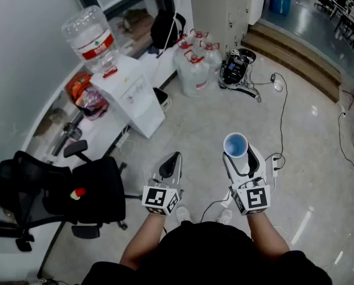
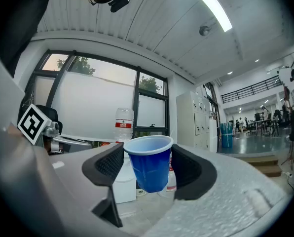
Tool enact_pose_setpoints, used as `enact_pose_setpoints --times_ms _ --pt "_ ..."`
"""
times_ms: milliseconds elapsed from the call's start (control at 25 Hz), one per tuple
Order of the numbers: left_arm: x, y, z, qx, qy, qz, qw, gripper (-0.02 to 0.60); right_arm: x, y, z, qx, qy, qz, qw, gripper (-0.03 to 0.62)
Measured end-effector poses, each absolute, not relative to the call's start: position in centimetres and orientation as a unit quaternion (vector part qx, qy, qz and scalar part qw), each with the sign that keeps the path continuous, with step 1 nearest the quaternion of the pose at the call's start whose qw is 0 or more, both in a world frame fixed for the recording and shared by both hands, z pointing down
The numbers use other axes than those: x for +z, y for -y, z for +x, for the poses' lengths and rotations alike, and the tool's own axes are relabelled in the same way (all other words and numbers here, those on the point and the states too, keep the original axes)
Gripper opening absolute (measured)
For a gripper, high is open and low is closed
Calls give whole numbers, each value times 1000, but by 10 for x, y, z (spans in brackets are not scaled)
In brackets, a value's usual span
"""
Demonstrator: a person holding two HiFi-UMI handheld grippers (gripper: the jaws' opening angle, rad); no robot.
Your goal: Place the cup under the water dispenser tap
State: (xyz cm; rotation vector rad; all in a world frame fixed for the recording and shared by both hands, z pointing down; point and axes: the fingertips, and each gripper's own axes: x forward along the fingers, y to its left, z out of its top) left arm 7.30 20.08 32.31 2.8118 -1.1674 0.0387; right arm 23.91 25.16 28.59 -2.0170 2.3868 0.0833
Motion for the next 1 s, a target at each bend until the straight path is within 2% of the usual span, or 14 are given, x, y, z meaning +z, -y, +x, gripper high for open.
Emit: enact_pose_setpoints --times_ms 560,1000 --pt "337 -199 33 14 408 911 62 15 294 -248 205 29 -773 -634 -10 302" --pt "359 -179 -49 31 413 907 75 15 289 -211 131 38 -777 -628 0 302"
